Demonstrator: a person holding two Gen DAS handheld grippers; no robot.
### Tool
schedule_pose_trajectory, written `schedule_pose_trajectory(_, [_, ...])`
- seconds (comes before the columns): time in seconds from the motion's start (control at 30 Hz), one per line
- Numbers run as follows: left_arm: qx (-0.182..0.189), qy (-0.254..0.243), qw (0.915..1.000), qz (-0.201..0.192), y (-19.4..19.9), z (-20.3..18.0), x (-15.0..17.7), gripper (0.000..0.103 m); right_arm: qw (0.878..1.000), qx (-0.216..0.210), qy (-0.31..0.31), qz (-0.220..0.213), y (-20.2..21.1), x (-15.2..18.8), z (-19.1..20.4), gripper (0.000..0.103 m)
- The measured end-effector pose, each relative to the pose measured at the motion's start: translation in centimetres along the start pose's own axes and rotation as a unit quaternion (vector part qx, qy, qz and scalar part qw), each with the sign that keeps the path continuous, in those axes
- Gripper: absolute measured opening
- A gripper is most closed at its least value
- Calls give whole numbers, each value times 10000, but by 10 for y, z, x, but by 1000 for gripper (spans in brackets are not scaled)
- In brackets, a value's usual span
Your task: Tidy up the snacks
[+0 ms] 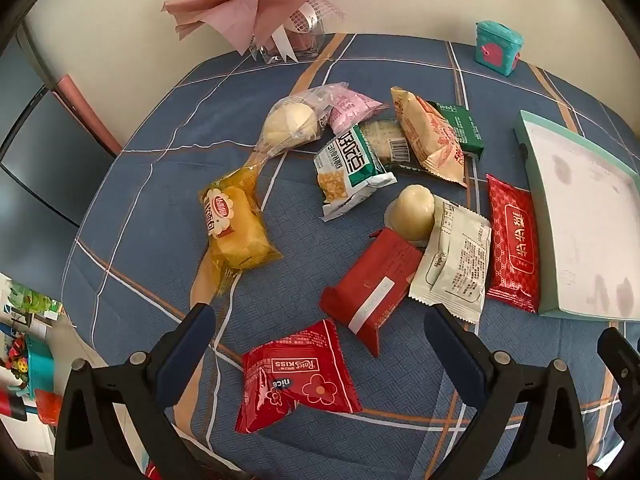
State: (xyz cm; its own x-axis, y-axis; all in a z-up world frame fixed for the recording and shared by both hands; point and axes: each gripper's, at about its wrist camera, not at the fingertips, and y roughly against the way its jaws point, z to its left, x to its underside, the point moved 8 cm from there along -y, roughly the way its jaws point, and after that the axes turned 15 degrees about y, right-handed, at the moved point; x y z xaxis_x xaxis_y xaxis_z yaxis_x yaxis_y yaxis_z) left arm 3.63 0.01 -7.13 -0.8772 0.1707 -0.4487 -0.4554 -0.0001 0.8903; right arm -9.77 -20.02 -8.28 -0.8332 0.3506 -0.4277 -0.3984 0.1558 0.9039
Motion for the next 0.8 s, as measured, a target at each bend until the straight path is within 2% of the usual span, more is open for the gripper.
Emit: schedule_pose_trajectory(0.8, [-1, -12, 10000, -4, 2, -3, 0, 103, 10000, 4, 45, 16, -1, 1, 1, 103])
